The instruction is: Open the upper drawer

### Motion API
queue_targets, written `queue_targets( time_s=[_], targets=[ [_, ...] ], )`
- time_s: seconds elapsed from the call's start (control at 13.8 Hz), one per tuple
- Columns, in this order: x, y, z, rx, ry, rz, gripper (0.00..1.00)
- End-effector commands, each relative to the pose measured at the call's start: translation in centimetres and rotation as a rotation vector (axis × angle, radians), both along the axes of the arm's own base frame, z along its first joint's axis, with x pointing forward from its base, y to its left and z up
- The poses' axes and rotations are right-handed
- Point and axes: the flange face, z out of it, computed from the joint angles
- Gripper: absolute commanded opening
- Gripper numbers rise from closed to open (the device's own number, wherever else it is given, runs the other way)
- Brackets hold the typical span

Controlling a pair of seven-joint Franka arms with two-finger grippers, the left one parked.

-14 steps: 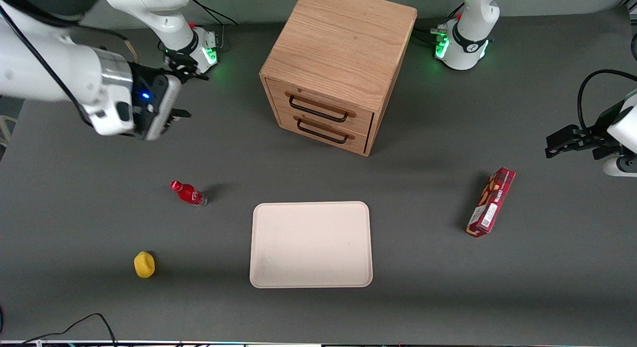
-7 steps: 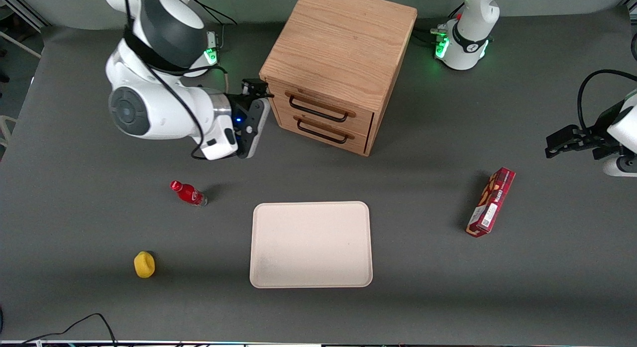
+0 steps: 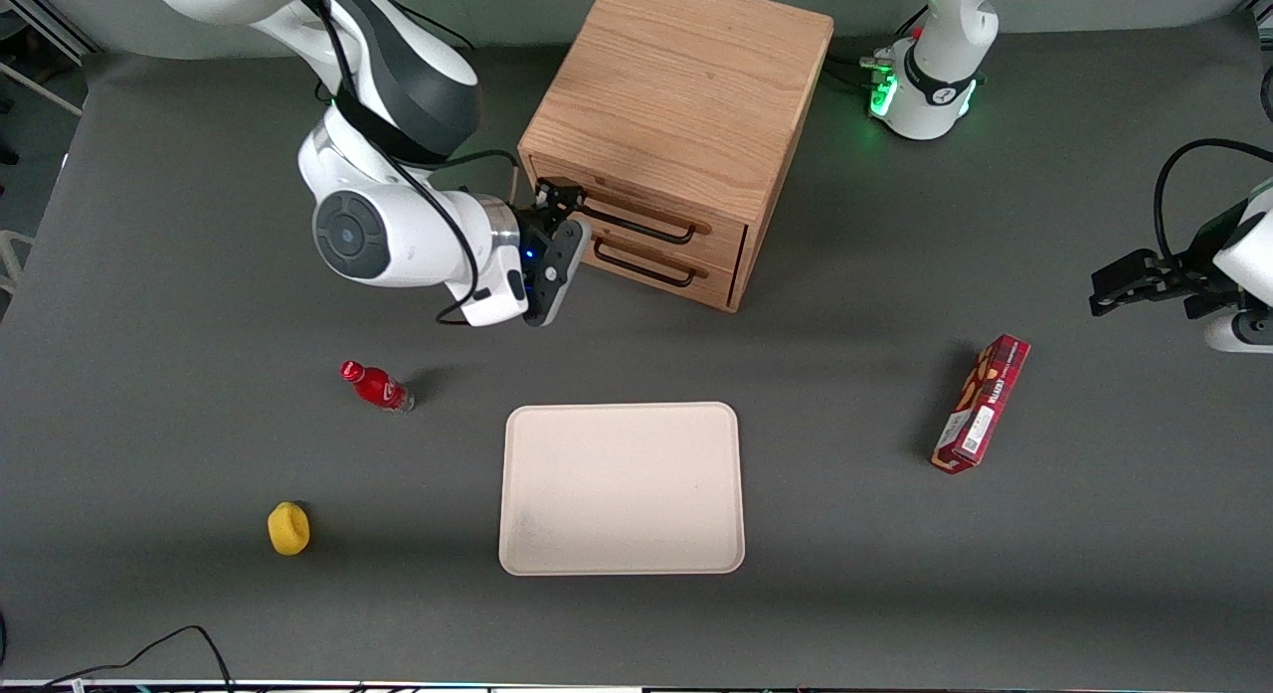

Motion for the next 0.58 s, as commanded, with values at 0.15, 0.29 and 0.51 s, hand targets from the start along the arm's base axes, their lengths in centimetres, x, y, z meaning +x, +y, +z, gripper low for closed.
queue_targets(
  time_s=[0.15,0.29,0.51],
  targets=[
    [-1.1,3.7,-2.0,-0.024,0.004,-0.032,1.0],
    [-1.5,4.7,-2.9,-0.047,0.007,-0.036,1.0],
    [-2.0,5.7,-3.6,-0.039,0.006,-0.033,1.0]
  ],
)
